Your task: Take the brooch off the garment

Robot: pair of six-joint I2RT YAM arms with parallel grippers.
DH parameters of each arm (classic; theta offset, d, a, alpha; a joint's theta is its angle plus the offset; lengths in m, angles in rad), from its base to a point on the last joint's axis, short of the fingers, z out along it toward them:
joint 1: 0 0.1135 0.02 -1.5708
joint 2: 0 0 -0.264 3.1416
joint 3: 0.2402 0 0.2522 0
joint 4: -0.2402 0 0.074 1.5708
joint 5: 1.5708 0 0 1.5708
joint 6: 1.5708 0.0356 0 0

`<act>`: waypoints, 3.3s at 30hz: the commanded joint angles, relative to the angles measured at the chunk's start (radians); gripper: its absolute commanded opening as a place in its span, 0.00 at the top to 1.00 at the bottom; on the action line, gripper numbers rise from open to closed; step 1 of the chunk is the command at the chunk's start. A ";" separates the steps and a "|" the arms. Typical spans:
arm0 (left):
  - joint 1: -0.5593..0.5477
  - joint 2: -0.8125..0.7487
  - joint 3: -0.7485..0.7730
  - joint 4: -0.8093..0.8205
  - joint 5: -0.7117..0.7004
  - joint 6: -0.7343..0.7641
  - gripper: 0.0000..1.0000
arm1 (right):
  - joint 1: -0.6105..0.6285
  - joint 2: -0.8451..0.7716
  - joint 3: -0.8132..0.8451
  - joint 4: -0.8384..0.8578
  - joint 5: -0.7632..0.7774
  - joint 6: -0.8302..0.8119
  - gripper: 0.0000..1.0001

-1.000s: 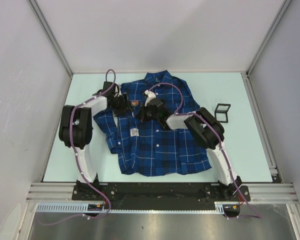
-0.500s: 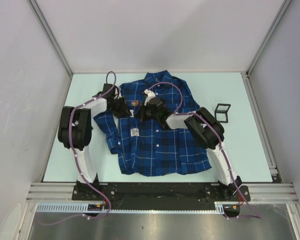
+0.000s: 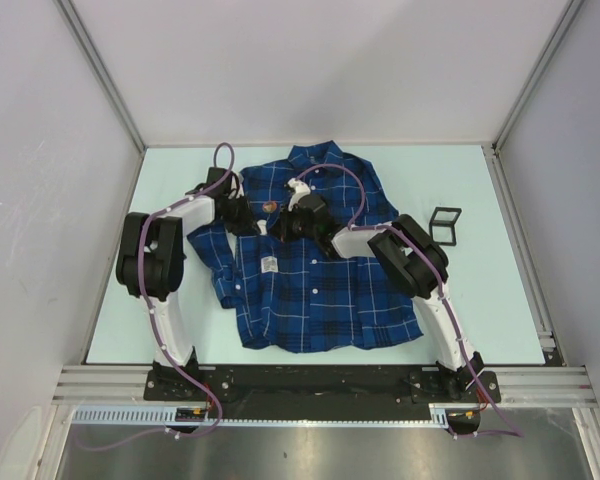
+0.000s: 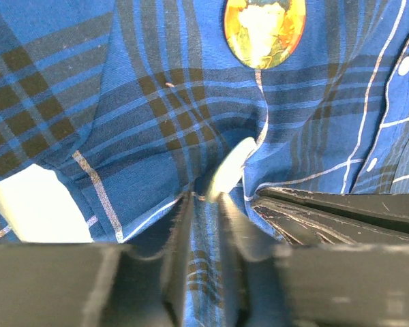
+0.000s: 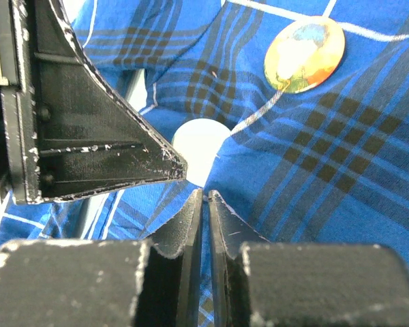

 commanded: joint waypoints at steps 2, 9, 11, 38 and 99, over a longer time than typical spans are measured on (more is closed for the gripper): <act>-0.003 -0.055 0.010 -0.027 -0.008 0.045 0.81 | -0.001 0.020 0.049 0.018 0.001 0.008 0.89; -0.003 -0.044 0.018 -0.030 0.004 0.056 0.97 | -0.001 0.029 0.080 -0.005 0.005 -0.006 0.88; -0.003 -0.041 0.018 -0.033 0.007 0.056 0.99 | -0.001 0.034 0.094 -0.018 0.005 -0.014 0.87; -0.035 -0.061 0.030 -0.048 -0.001 0.045 1.00 | -0.039 0.100 0.174 -0.071 -0.041 0.138 0.83; 0.000 0.020 0.042 0.042 0.041 -0.010 0.77 | -0.032 0.051 0.183 -0.166 0.074 0.091 0.78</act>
